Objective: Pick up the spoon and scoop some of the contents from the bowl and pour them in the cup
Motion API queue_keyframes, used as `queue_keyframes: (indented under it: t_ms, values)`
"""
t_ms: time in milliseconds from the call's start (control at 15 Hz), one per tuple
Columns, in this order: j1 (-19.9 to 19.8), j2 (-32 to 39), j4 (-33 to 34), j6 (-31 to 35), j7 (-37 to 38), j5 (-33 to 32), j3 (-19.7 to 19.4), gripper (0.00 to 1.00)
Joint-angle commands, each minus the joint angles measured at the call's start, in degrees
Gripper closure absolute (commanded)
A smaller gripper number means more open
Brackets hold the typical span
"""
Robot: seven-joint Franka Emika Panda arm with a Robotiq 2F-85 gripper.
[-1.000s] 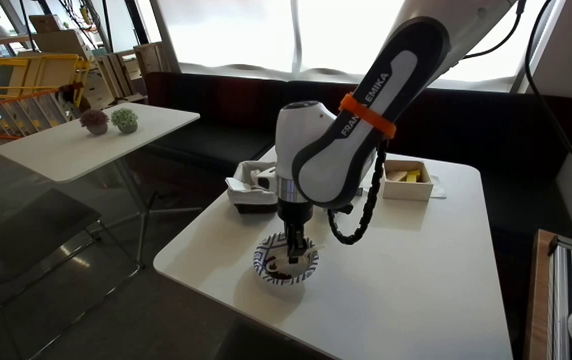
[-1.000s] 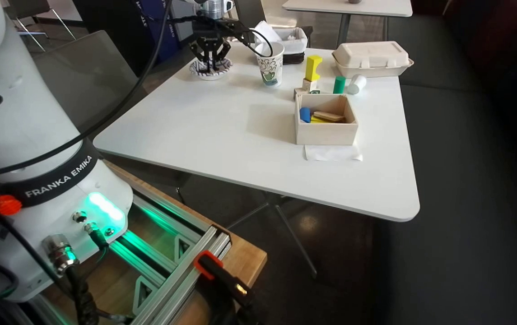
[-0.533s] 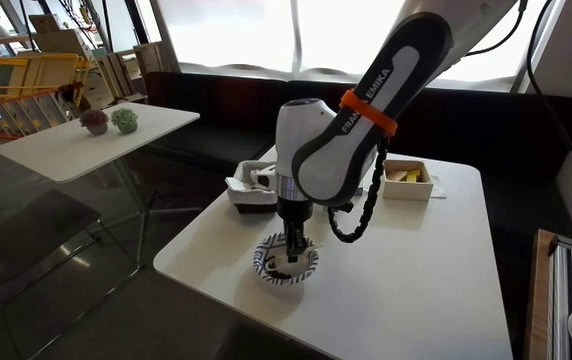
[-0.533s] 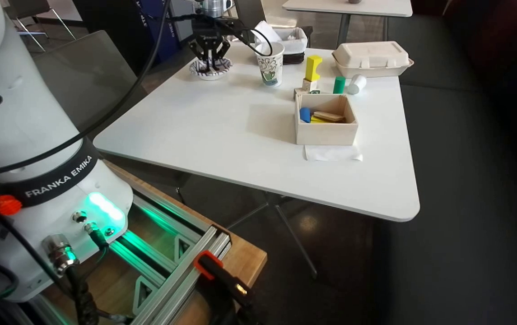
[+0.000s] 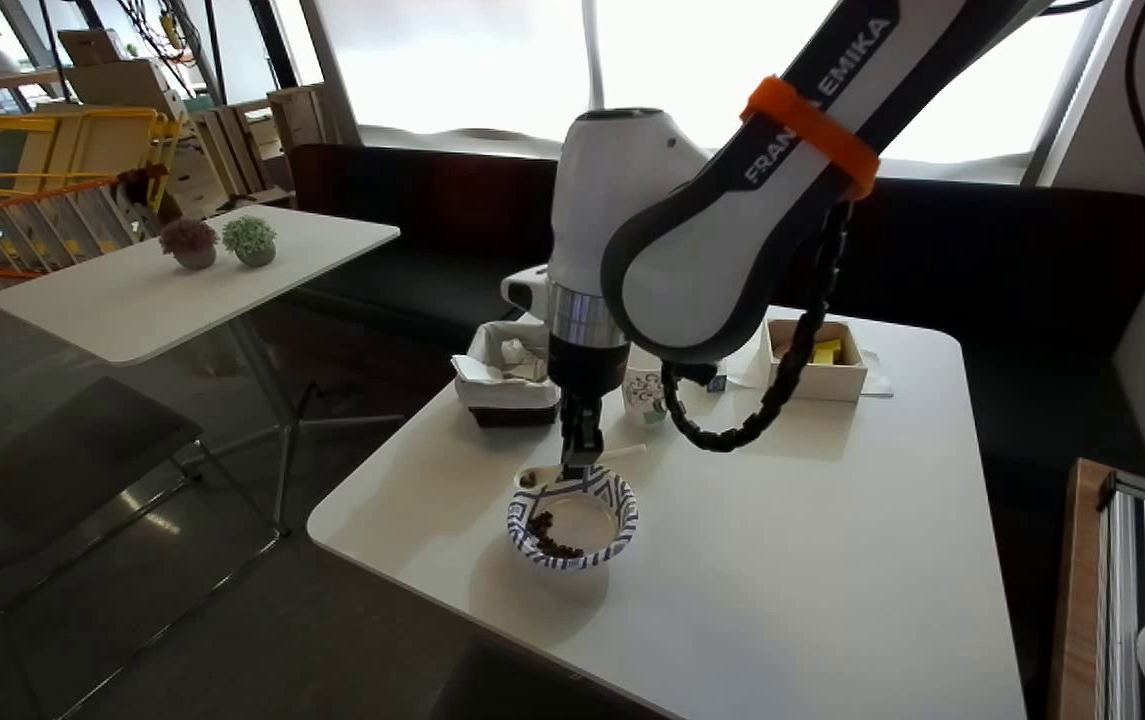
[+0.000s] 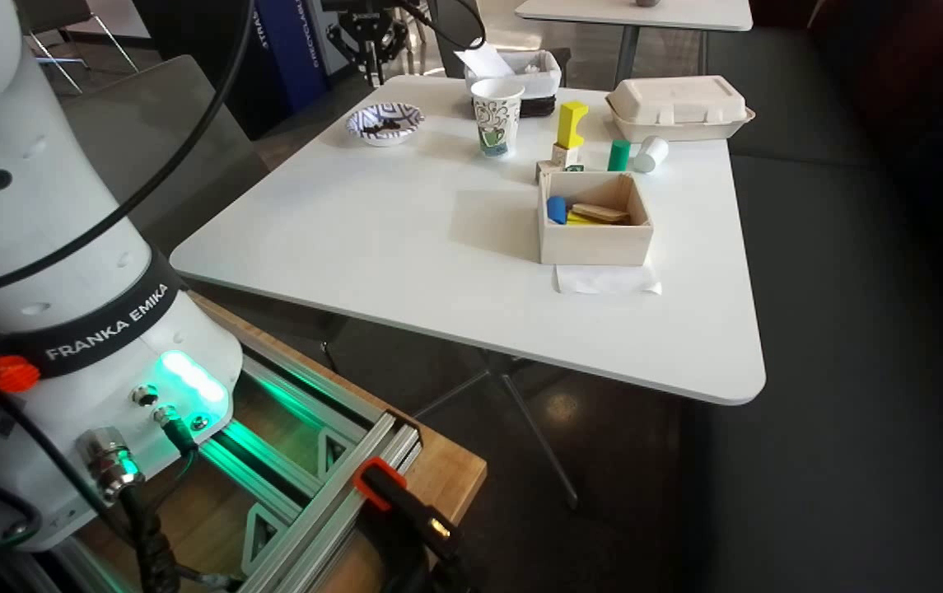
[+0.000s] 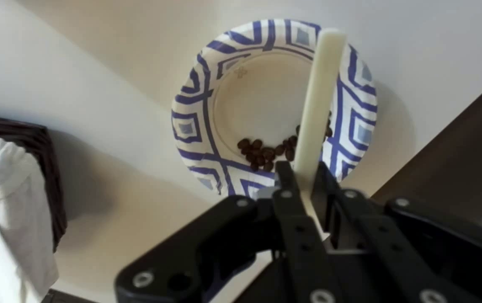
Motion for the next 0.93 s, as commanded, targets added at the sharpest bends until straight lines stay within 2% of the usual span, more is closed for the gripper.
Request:
queue_keyframes:
  t_ms: [0, 133, 400, 467, 533, 867]
  values:
    - [3.8, -10.5, -5.4, -2.5, 9.4, -2.7, -4.5, 0.96]
    - [5.2, -15.1, -6.6, -4.0, 16.6, -6.5, -7.7, 0.96]
    - [4.1, -22.6, -8.3, -8.8, 26.5, -9.3, -11.3, 0.96]
    - [3.8, -23.9, -8.7, -10.0, 27.6, -7.9, -12.0, 0.96]
    - [4.9, -20.0, -6.0, -8.1, 23.4, -7.6, -11.9, 0.85]
    - [4.4, -23.1, -7.6, -9.4, 25.9, -7.7, -13.0, 0.85]
